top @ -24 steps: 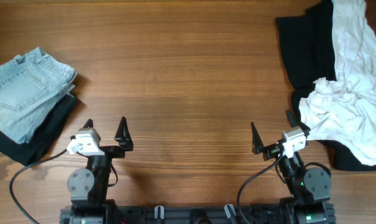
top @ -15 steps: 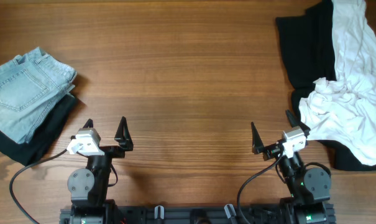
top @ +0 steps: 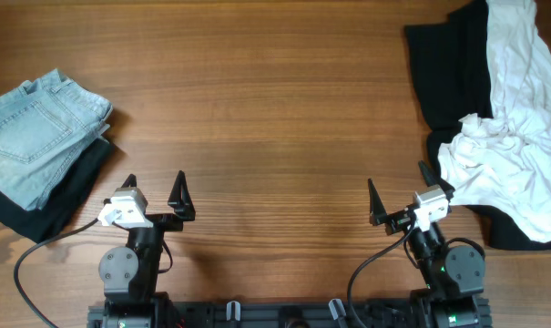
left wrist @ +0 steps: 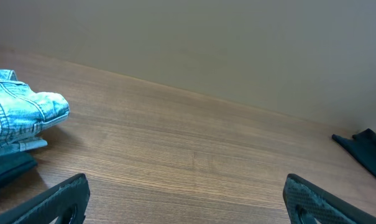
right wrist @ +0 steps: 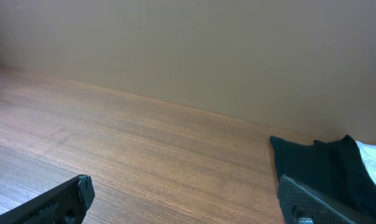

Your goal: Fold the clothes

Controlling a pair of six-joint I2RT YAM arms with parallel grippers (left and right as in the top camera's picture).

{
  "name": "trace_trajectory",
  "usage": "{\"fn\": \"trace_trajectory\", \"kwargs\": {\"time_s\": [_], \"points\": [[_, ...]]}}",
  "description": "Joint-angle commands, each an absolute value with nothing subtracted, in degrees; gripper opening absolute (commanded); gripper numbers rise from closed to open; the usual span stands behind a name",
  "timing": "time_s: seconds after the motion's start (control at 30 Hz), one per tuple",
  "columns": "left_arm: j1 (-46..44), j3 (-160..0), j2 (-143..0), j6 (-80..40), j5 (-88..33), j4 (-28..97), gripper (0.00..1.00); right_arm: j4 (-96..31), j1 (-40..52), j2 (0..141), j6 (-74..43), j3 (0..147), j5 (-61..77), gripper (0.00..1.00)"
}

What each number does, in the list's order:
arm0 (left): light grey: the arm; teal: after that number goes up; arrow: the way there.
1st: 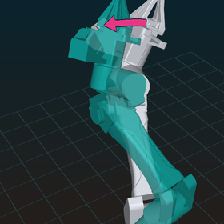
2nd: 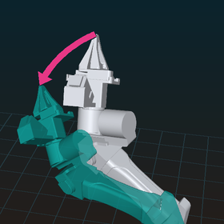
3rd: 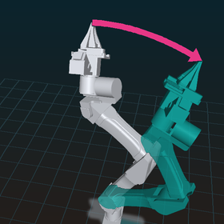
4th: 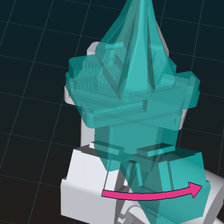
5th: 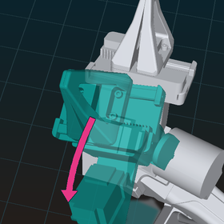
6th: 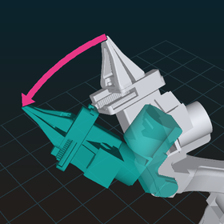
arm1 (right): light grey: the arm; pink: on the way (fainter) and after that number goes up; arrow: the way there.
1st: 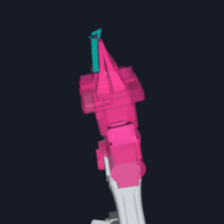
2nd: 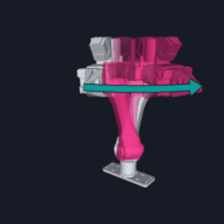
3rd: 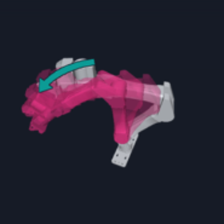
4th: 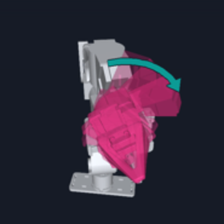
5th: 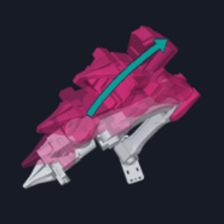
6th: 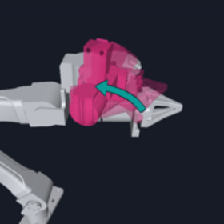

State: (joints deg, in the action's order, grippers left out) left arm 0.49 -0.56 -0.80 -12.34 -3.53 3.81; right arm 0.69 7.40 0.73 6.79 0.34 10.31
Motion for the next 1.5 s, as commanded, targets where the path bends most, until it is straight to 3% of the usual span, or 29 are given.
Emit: {"fn": "trace_trajectory", "kwargs": {"time_s": [0.0,0.5,0.7,0.9,1.33,1.47], "points": [[0.75,-0.36,-0.49,-12.45,-4.67,4.05,1.00,0.84,7.44,0.60,7.46,0.32,11.00,1.00],[0.75,-0.36,-0.49,-12.45,-4.67,3.97,1.00,1.39,7.44,0.58,7.16,0.32,11.03,1.00],[0.75,-0.45,-0.56,-12.86,-4.69,3.88,1.00,1.98,7.44,0.73,-2.20,0.73,10.83,1.00],[0.75,-6.22,-4.56,-12.88,-4.69,7.09,1.00,-2.74,7.44,5.80,-2.96,7.99,3.33,1.00],[0.75,-38.17,-42.61,-12.84,-4.67,29.17,1.00,-27.29,7.44,52.12,0.45,43.33,0.95,1.00],[0.75,-44.56,-50.76,-12.86,-4.71,33.91,1.00,-29.50,7.42,63.99,1.37,49.23,1.63,1.00]]}}
